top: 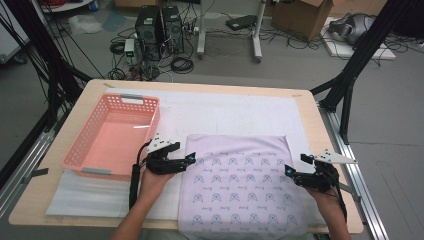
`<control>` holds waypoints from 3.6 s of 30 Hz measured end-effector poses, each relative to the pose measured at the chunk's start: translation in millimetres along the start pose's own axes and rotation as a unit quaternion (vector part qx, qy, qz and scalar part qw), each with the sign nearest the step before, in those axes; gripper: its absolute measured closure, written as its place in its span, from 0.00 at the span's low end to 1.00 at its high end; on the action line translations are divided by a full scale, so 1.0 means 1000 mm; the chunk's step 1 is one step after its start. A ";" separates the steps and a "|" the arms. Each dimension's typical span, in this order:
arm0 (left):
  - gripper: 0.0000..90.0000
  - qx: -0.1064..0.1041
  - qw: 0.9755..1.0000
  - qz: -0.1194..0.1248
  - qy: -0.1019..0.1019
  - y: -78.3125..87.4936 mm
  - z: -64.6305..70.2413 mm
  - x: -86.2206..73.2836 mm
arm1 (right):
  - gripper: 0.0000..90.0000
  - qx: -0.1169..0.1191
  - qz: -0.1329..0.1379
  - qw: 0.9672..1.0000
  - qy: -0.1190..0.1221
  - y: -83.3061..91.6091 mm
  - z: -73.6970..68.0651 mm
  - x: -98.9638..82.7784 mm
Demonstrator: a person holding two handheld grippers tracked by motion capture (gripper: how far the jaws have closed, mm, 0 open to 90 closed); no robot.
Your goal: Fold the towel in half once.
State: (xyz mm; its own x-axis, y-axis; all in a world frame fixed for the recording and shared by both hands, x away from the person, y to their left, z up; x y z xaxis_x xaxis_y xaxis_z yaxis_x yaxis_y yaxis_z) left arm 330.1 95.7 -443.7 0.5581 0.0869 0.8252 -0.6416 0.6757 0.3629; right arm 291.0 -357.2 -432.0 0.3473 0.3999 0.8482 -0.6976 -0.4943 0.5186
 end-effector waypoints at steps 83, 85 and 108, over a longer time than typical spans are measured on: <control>0.97 0.125 0.991 0.005 0.042 -0.039 -0.016 0.072 | 0.98 -0.059 -0.011 0.995 -0.074 -0.050 0.052 0.046; 0.97 0.114 0.992 0.004 0.044 -0.039 -0.016 0.072 | 0.98 -0.057 -0.007 0.996 -0.072 -0.048 0.053 0.052; 0.96 0.050 0.998 -0.032 0.015 0.000 0.003 0.026 | 0.97 0.007 -0.006 0.998 -0.064 -0.015 0.032 0.026</control>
State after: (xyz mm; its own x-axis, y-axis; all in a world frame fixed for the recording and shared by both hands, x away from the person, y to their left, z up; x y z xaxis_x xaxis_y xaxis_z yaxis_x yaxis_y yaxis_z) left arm 342.7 95.2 -421.1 0.6137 0.0694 0.7865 -0.6530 0.6045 0.4562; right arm 330.1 -364.4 -414.4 0.4336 0.3048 0.8480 -0.6844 -0.5008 0.5300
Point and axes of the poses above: each handheld gripper's, and its own axes: y roughly backward along the jaws, x roughly out of its top, z roughly to its right, the point moved 2 cm from there along -y, roughly forward along the jaws, and after that the axes turned 13 degrees about y, right-handed, at the moved point
